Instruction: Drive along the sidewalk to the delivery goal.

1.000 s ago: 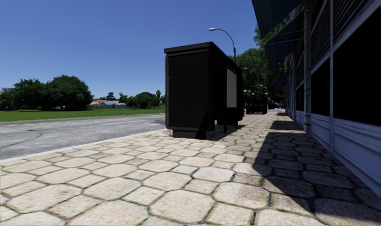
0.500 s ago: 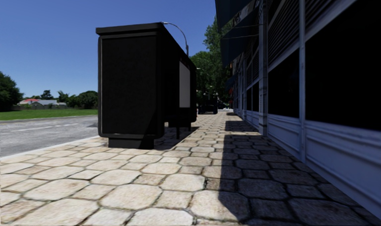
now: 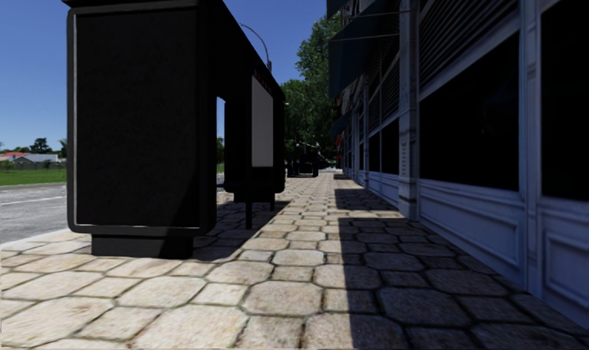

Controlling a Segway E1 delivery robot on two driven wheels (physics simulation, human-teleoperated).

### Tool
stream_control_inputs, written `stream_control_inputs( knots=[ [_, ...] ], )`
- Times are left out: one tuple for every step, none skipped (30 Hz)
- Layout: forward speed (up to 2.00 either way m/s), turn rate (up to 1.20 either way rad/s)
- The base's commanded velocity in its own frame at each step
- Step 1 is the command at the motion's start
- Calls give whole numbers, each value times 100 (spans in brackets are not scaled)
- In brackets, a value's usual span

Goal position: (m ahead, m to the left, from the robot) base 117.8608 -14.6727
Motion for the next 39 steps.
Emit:
stream_control_inputs(
  knots=[
    [200,-51],
    [200,-51],
    [200,-51],
    [200,-51],
    [200,-51],
    [200,-51],
    [200,-51],
    [200,-51],
    [200,-46],
    [200,-43],
    [200,-42],
    [200,-42],
    [200,-37],
    [200,0],
    [200,0],
    [200,0],
    [200,0],
    [200,0],
    [200,0],
    [200,0],
    [200,0],
    [200,0],
    [200,0],
    [200,0],
    [200,0],
    [200,0],
    [200,0],
    [200,0],
    [200,0],
    [200,0],
    [200,0],
    [200,6],
    [200,22],
    [200,55],
    [200,55],
    [200,58],
    [200,57],
    [200,57],
    [200,35]
  ],
)
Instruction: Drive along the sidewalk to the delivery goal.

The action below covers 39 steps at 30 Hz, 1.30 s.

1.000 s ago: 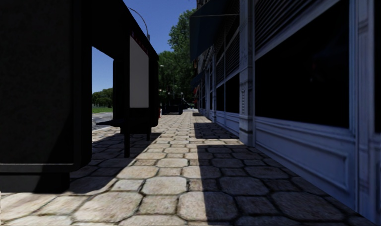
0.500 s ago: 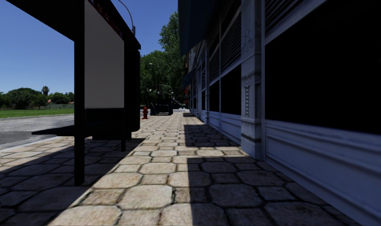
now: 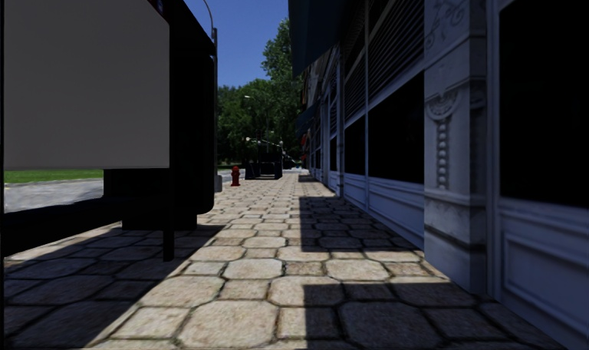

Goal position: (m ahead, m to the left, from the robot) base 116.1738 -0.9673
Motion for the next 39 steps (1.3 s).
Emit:
stream_control_inputs(
  knots=[
    [200,0],
    [200,0],
    [200,0],
    [200,0],
    [200,0],
    [200,0],
    [200,0],
    [200,0],
    [200,0],
    [200,0],
    [200,0],
    [200,0],
    [200,0],
    [200,0],
    [200,0],
    [200,0],
    [200,0],
    [200,0],
    [200,0],
    [200,0],
    [200,0],
    [200,0],
    [200,0],
    [200,0],
    [200,0],
    [200,0],
    [200,0],
    [200,0],
    [200,0],
    [199,0],
    [198,0],
    [198,0],
    [196,0],
    [192,0],
    [175,0],
    [173,0],
    [173,0],
    [172,0],
    [172,0]
  ],
)
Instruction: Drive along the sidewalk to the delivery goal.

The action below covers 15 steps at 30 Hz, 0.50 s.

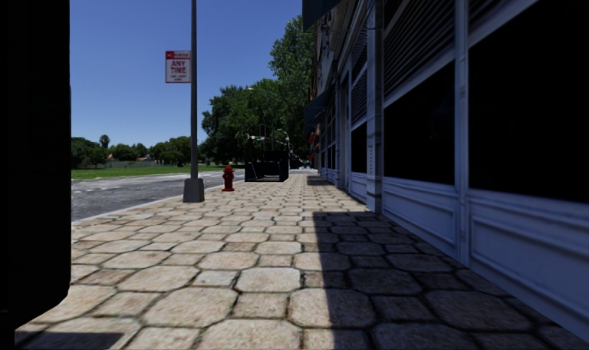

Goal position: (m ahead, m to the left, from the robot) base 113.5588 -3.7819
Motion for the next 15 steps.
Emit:
stream_control_inputs(
  knots=[
    [172,0],
    [172,0],
    [172,0],
    [172,0],
    [172,0],
    [172,0],
    [175,0],
    [176,0],
    [176,0],
    [177,0],
    [177,0],
    [177,0],
    [177,0],
    [179,0],
    [182,0]
  ],
)
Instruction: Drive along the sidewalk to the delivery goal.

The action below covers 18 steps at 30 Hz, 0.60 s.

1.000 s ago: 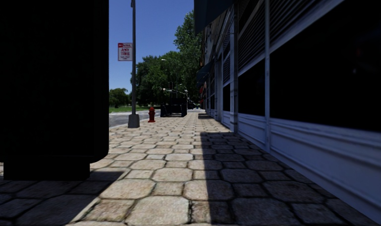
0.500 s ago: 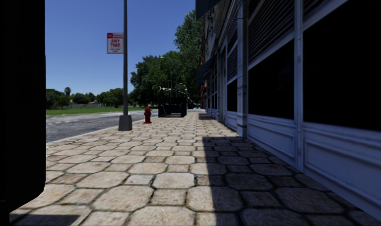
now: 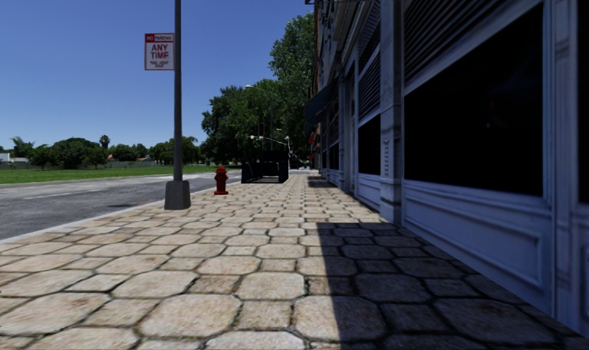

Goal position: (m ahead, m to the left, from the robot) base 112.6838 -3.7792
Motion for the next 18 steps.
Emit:
stream_control_inputs(
  knots=[
    [182,0],
    [185,0],
    [186,0],
    [186,0],
    [186,0],
    [187,0],
    [189,0],
    [190,0],
    [190,0],
    [191,0],
    [192,0],
    [193,0],
    [193,0],
    [193,0],
    [194,0],
    [194,0],
    [195,0],
    [196,0]
  ],
)
